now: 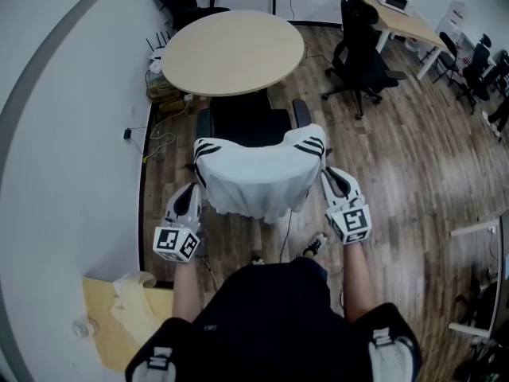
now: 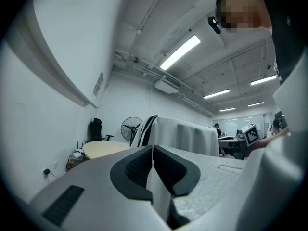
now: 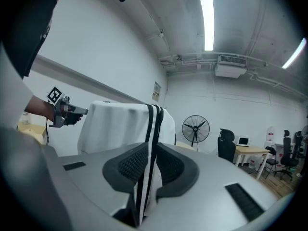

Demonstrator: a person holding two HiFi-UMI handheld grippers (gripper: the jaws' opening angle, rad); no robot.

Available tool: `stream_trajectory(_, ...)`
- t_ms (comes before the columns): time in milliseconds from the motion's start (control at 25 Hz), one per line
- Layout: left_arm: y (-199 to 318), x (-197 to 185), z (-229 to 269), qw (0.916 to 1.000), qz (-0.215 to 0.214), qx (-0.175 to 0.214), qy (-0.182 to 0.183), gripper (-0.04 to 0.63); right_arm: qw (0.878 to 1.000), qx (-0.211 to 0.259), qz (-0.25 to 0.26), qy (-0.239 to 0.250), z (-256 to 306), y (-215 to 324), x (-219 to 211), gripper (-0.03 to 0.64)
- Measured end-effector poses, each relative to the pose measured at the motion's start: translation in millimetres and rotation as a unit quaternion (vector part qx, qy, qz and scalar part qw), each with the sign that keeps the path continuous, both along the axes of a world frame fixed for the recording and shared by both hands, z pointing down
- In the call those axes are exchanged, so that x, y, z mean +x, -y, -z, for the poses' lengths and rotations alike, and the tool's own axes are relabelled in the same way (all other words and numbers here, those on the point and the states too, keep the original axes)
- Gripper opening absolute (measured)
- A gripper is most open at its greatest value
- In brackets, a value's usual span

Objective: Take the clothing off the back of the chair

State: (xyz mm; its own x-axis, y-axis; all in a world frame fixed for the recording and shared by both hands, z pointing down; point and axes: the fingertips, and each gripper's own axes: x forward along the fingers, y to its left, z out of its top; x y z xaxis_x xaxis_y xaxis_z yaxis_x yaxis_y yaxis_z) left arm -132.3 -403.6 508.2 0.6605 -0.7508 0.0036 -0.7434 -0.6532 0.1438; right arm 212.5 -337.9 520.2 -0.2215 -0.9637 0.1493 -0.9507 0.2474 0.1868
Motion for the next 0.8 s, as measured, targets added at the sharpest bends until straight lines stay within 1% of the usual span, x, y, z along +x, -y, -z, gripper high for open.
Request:
stream_trajectory(40, 2.2, 0.1, 2.5, 1.0, 0.003, 0.006, -0.003, 0.003, 1.0, 0.004, 0.002, 0.0, 3.8, 3.2, 0.7, 0.055)
stream_trajectory(160, 7.1, 1.0, 4.4, 0.9999, 0.008, 0.011, -0.003, 0.011, 1.0, 0.009, 0.015, 0.003, 4.9, 11.6, 2.3, 0.099)
stream_trajectory(280, 11.3, 4.1, 1.7, 0.9999, 0.008, 0.006, 0.004, 0.06, 0.999, 0.026, 0.033, 0.004, 17.6, 22.3, -2.6, 0.137)
stream_trajectory(360, 14.0, 8.6, 0.8, 0.9999, 0.004, 0.001, 0.013, 0.081, 0.999, 0.017, 0.04, 0.003, 14.4, 27.8, -2.8, 0.154)
stream_trajectory(480, 18.9, 13.2, -0.1, 0.9996, -0.001, -0.004, 0.027, 0.104, 0.999, -0.002, 0.045, 0.005, 4.2, 34.0, -2.2, 0.163)
stream_trajectory(800, 33.5, 24.4, 2.6, 0.9991, -0.006, 0.001, 0.042, 0.124, 0.998, 0.0, 0.064, 0.021, 5.5, 48.6, -3.1, 0.169)
